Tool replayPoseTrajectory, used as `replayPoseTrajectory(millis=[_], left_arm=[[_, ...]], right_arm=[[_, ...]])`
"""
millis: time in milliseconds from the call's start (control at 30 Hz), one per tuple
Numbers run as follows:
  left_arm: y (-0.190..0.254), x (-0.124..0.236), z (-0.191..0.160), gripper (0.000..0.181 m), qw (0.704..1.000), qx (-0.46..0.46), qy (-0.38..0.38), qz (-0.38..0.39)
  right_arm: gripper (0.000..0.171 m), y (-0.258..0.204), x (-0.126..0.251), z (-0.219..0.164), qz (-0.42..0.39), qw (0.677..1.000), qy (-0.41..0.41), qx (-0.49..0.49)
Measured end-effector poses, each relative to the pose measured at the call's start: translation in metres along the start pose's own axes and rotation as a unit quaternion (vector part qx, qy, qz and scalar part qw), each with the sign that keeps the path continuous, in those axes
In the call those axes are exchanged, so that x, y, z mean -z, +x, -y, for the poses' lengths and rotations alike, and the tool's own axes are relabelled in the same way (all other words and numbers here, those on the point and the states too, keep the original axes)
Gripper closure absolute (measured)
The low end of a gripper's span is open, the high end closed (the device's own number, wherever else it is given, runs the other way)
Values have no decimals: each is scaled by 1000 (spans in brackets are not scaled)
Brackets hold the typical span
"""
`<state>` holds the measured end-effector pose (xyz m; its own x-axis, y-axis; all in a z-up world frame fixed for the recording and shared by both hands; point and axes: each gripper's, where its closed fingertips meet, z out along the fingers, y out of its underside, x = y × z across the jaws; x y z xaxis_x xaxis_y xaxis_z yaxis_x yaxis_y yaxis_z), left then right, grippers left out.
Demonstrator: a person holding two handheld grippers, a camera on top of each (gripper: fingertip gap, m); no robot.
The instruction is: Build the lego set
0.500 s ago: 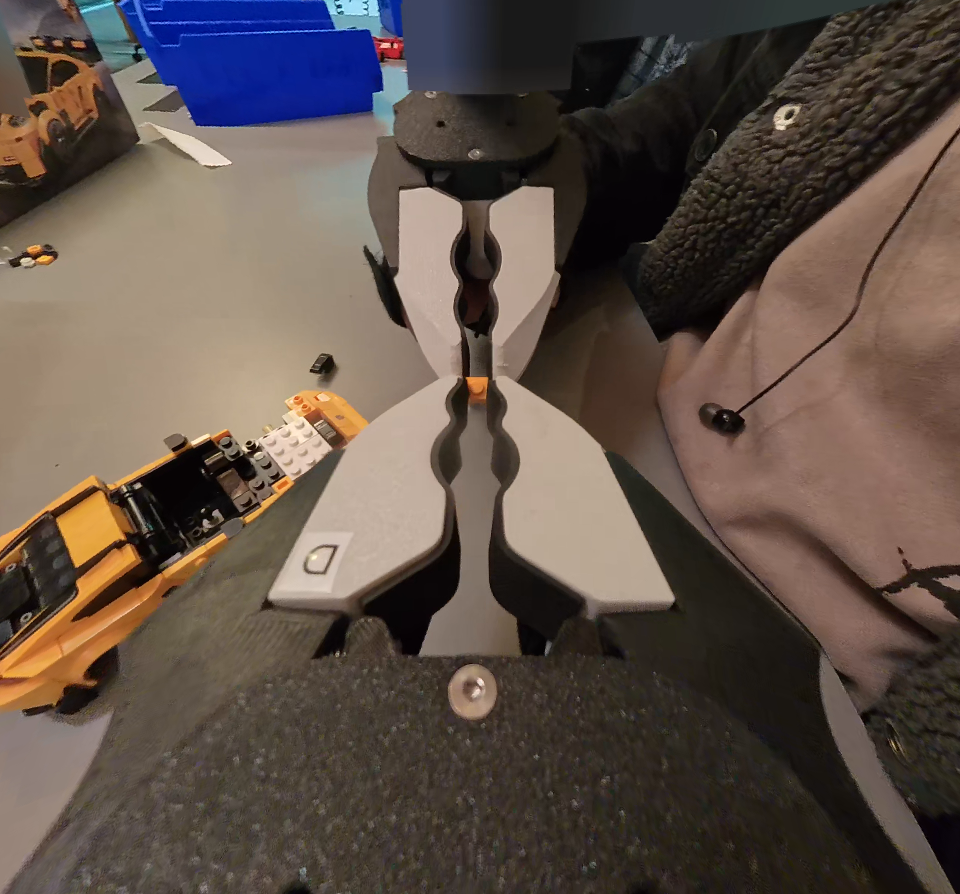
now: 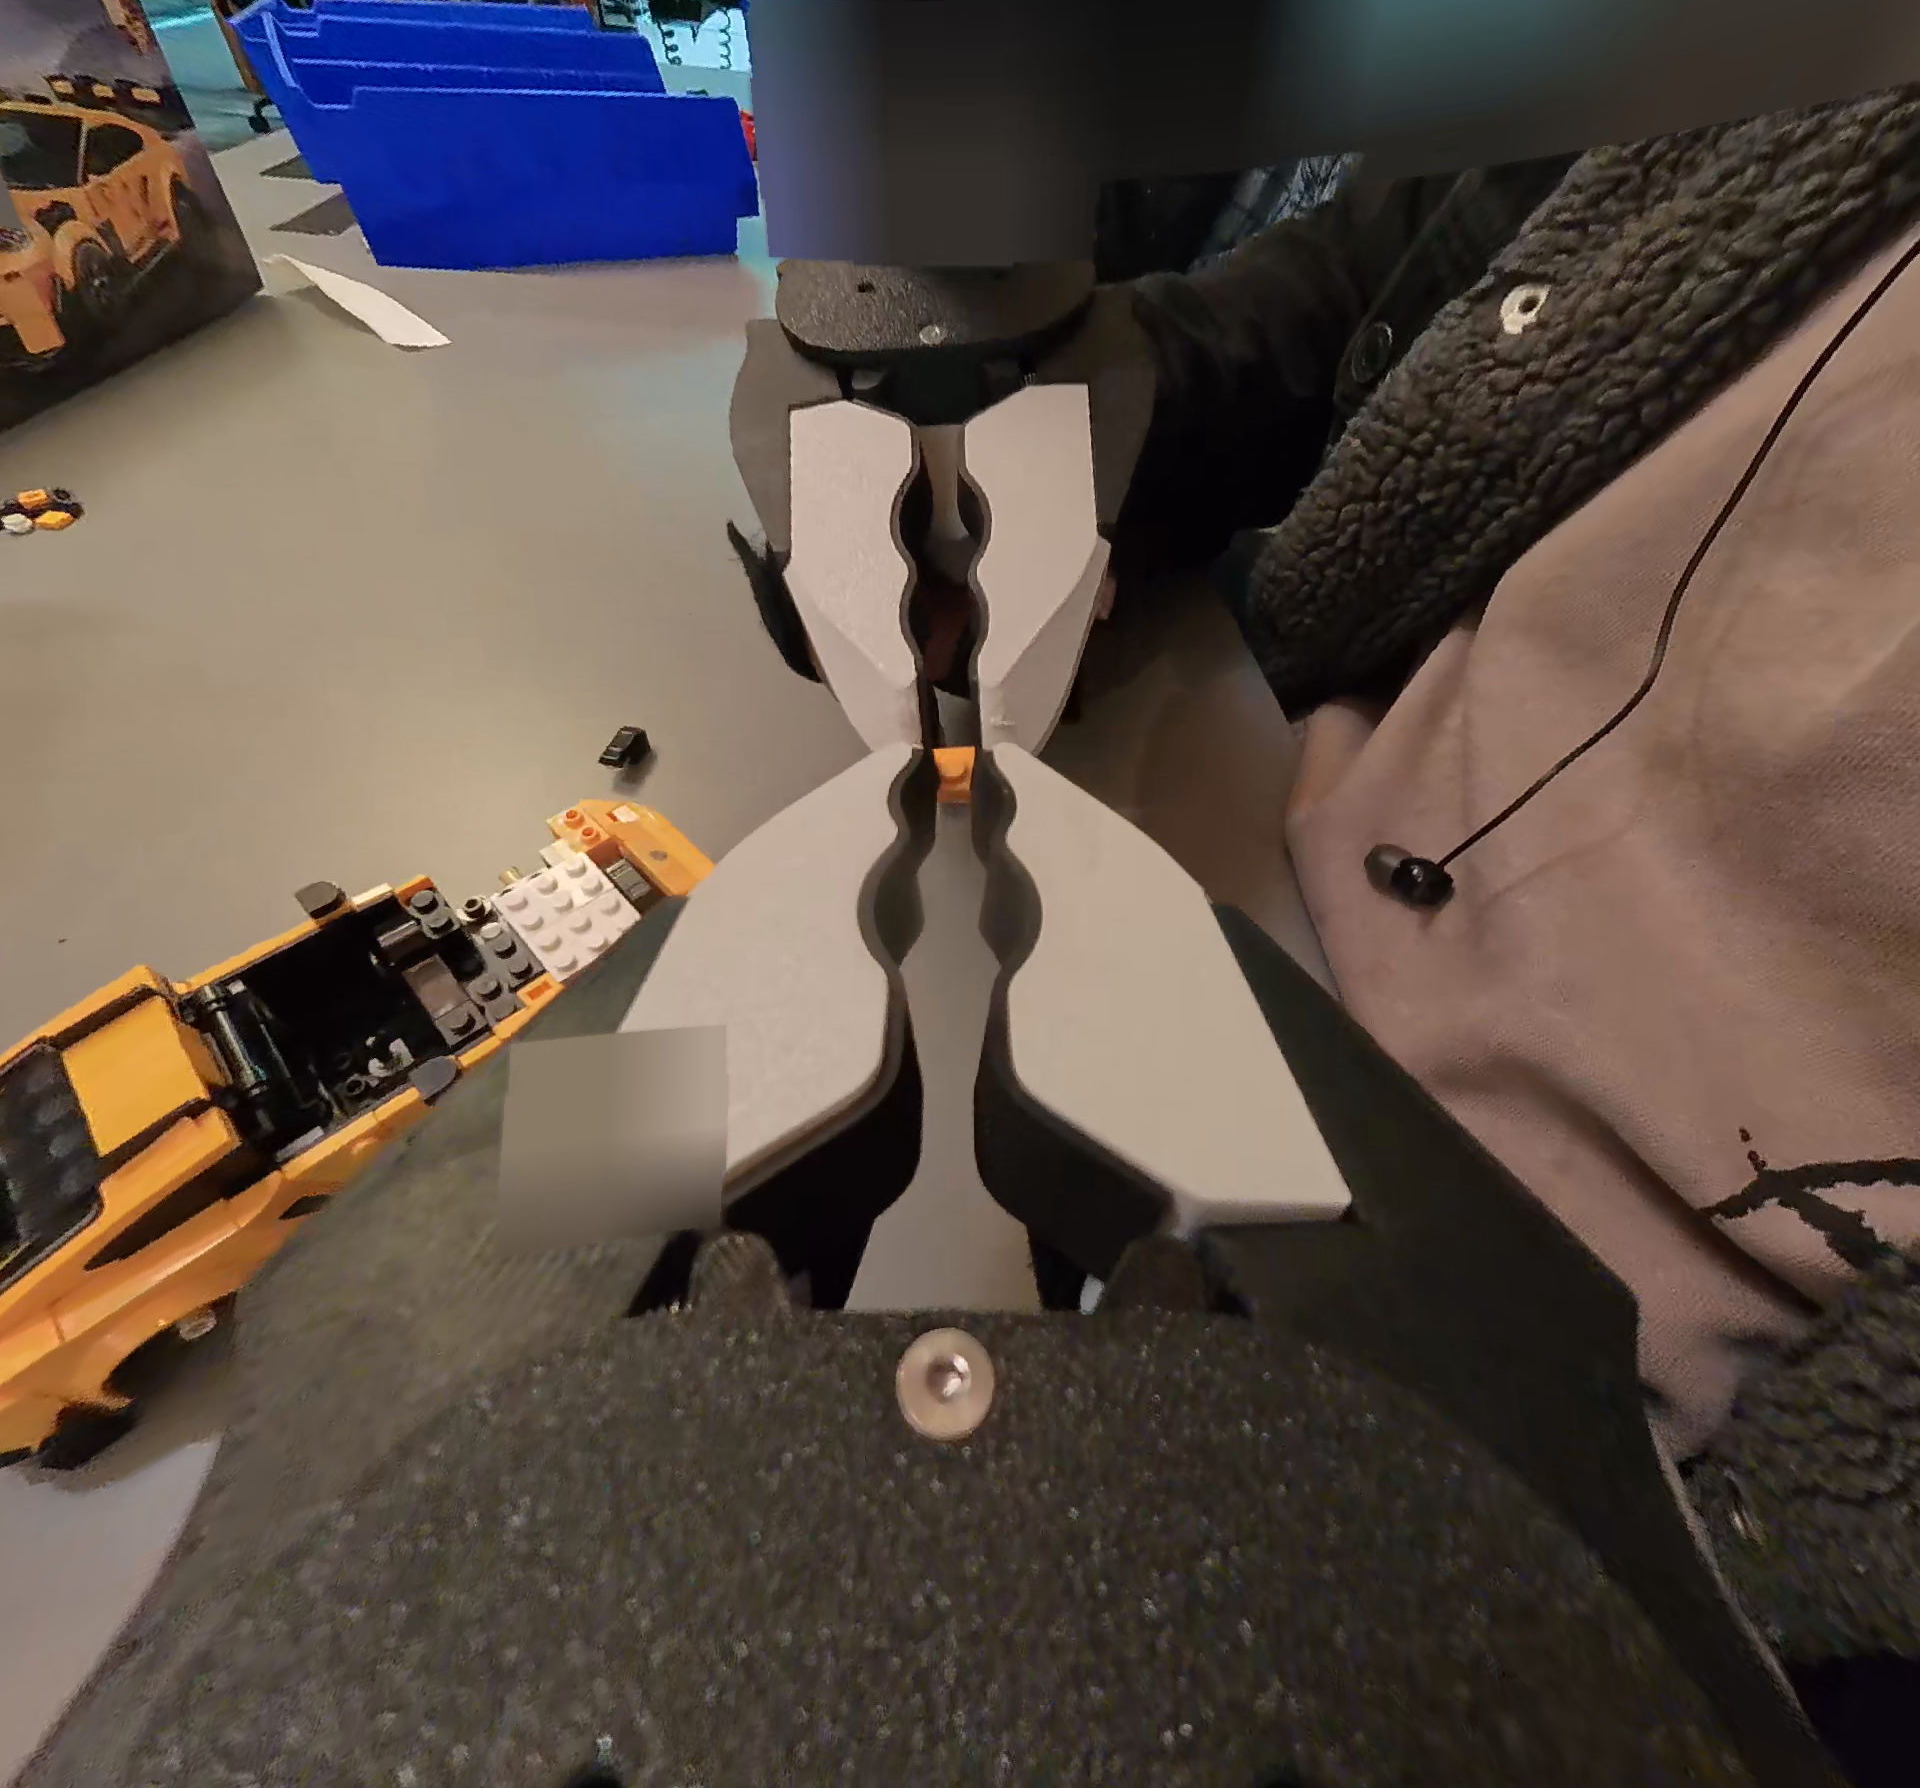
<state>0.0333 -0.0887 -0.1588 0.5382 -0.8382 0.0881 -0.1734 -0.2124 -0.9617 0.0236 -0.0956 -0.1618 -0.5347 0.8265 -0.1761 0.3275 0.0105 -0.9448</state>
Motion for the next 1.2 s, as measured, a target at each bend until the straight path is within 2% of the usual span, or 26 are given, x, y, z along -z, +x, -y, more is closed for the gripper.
replayPoseTrajectory(millis=[267, 300, 400, 600, 933, 1200], left_arm=[[-7, 7, 21, 174, 998, 21, 54, 20], [-7, 8, 23, 165, 998, 13, 56, 25], [-8, 7, 23, 174, 998, -10, 50, 47], [-8, 6, 21, 174, 998, -6, 41, 45], [-7, -1, -13, 173, 995, 22, -85, 41], [-2, -5, -31, 173, 989, 60, -137, 16]], right_arm=[[164, 3, 8, 20, 44, 993, 77, -76], [164, 3, 10, 23, 51, 991, 87, -90], [164, 3, 9, 22, 55, 990, 86, -96], [164, 2, 7, 19, 54, 991, 79, -95], [165, 8, -4, -13, -42, 995, -59, 63], [165, 6, -10, -28, -62, 985, -113, 116]])
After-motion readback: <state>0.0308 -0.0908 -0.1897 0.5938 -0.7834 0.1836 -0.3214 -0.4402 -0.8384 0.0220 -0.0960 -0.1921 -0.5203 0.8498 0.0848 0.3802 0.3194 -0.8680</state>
